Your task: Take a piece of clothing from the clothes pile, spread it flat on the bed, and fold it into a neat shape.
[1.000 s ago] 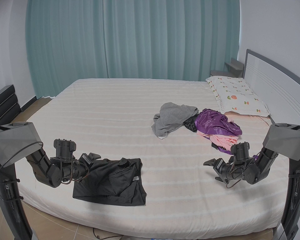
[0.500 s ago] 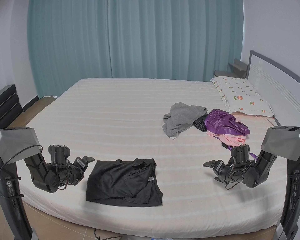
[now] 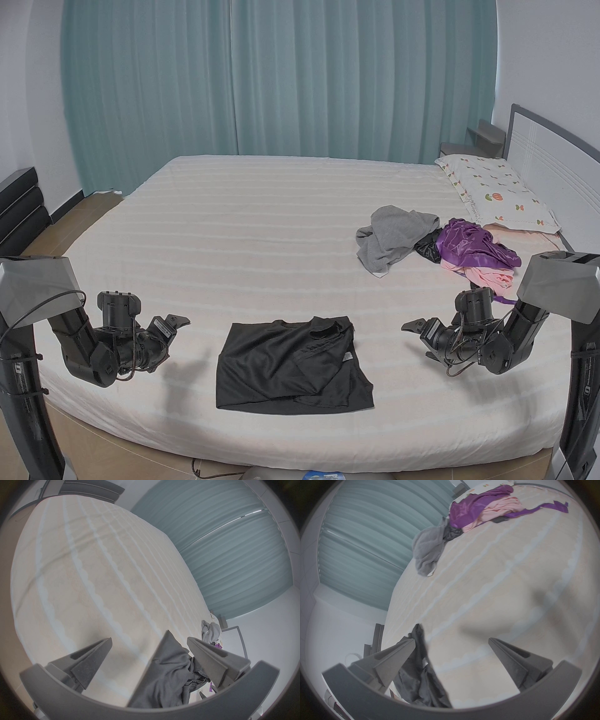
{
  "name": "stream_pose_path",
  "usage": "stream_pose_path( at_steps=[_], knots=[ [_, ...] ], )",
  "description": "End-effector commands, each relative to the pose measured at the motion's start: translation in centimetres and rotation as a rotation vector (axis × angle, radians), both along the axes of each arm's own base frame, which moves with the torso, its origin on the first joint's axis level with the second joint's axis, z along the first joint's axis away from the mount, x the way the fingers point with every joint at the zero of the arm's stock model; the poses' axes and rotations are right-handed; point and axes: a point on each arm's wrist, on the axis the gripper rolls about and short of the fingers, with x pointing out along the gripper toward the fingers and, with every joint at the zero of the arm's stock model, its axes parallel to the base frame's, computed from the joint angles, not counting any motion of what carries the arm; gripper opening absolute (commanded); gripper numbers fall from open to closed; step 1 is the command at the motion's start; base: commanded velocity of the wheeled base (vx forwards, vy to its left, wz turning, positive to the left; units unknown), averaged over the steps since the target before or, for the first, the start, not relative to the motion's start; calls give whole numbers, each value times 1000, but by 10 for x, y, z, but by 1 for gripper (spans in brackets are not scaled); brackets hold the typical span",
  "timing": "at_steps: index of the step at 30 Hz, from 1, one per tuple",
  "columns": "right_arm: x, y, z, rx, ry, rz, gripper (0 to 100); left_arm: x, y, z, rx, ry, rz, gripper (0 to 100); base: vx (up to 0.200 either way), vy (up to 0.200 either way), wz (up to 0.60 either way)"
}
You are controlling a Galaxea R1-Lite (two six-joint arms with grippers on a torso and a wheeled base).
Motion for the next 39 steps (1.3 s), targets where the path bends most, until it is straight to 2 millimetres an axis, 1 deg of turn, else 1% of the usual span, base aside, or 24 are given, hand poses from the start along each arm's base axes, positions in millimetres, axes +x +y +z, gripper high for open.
stream_pose_path(
  at_steps=[1, 2, 4, 5, 6, 7, 8, 16, 17, 19, 20, 22, 24, 28, 32, 33, 34, 37, 39],
  knots=[
    [-4, 13, 13, -3, -35, 24, 100, 0, 0, -1, 0, 0, 1, 100, 0, 0, 0],
    [-8, 20, 18, -5, -45, 39, 100, 0, 0, -1, 0, 2, 1, 100, 0, 0, 0],
    [-15, 31, 22, -11, -48, 70, 100, 0, 0, -1, 1, 2, -1, 100, 0, 0, 0],
    [-25, 46, 26, -22, -54, 106, 100, -1, 0, -1, 2, 3, -2, 100, 0, 0, 0],
    [-31, 55, 28, -34, -62, 125, 100, 0, 0, -1, 1, -1, -1, 100, 0, 0, 0],
    [-33, 60, 29, -43, -66, 133, 100, 0, 0, -1, 1, -1, -1, 100, 0, 0, 0],
    [-39, 71, 29, -66, -73, 156, 100, 0, 0, -1, 1, -1, -1, 100, 0, 0, 0],
    [-54, 113, 27, -193, -127, 306, 100, 2, -1, -1, 1, -28, -2, 100, 0, 0, 0],
    [-54, 114, 26, -198, -123, 311, 100, 2, -1, -1, 1, -28, -2, 100, 0, 0, 0],
    [-51, 126, 22, -245, -106, 348, 100, 2, -1, -2, 2, -25, -4, 100, 0, 0, 0],
    [-51, 126, 22, -245, -106, 348, 100, 2, -1, -2, 2, -25, -4, 100, 0, 0, 0],
    [-46, 138, 14, -286, -108, 367, 100, 2, -1, -2, 2, -25, -4, 100, 0, 0, 0],
    [-44, 146, 13, -316, -115, 386, 100, 2, -1, -2, 2, -25, -4, 100, 0, 0, 0],
    [-35, 156, 14, -386, -122, 407, 100, 2, -1, -2, 2, -25, -4, 100, 0, 0, 0],
    [-32, 168, 2, -463, -121, 423, 100, 2, -1, -2, 2, -25, -4, 100, 0, 0, 0],
    [-32, 168, 2, -463, -121, 423, 100, 2, -1, -2, 2, -25, -4, 100, 0, 0, 0],
    [-30, 171, -7, -516, -133, 431, 100, 2, -1, -2, 1, -25, -3, 100, 0, 0, 0],
    [-28, 172, -13, -551, -142, 454, 100, 2, -1, -2, 1, -25, -2, 100, 0, 0, 0],
    [-24, 175, -20, -575, -151, 465, 100, 2, -1, -2, 1, -25, -2, 100, 0, 0, 0]
  ],
)
